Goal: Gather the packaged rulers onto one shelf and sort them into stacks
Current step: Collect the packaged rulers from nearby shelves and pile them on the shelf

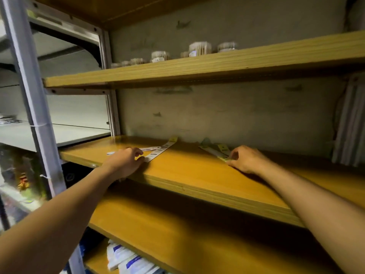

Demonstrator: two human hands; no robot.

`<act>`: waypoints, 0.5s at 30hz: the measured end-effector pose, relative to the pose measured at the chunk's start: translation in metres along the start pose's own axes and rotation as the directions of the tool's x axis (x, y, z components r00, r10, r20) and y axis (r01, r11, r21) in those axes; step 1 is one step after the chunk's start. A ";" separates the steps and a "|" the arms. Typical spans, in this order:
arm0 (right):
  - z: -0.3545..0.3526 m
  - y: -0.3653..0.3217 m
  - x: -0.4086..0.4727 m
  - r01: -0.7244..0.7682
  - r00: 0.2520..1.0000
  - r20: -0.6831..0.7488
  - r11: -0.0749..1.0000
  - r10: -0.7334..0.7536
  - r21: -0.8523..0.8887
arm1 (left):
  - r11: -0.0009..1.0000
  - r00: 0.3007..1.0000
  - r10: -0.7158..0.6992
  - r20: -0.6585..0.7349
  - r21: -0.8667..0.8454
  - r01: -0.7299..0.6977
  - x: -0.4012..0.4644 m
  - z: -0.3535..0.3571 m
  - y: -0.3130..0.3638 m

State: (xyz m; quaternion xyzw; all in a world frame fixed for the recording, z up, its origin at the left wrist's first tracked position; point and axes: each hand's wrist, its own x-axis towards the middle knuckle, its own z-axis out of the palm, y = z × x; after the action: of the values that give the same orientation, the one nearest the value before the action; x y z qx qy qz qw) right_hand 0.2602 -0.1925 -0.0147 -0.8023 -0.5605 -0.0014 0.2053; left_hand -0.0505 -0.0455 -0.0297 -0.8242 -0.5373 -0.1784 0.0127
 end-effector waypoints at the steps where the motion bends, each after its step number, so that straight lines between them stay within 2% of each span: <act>1: -0.001 -0.002 0.003 -0.021 1.000 0.015 0.999 0.022 -0.024 | 1.000 1.000 -0.005 0.022 -0.003 0.005 0.009 0.002 -0.003; 7: -0.009 -0.014 0.010 -0.136 0.988 0.052 0.983 0.143 -0.125 | 0.995 0.993 0.032 0.117 0.091 -0.043 0.058 0.019 -0.008; 11: -0.015 -0.020 0.006 -0.203 0.971 0.098 0.968 0.218 -0.150 | 0.998 0.987 0.016 0.161 0.053 -0.025 0.075 0.016 0.006; 15: -0.027 -0.026 -0.002 -0.208 0.938 0.238 0.960 0.250 -0.189 | 0.999 0.939 0.023 0.344 0.034 -0.037 0.081 0.002 0.014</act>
State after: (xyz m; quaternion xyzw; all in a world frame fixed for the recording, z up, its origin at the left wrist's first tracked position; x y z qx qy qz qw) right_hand 0.2423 -0.1960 0.0183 -0.8694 -0.4831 0.0825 0.0635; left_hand -0.0086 0.0203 -0.0046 -0.8504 -0.5221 -0.0211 -0.0621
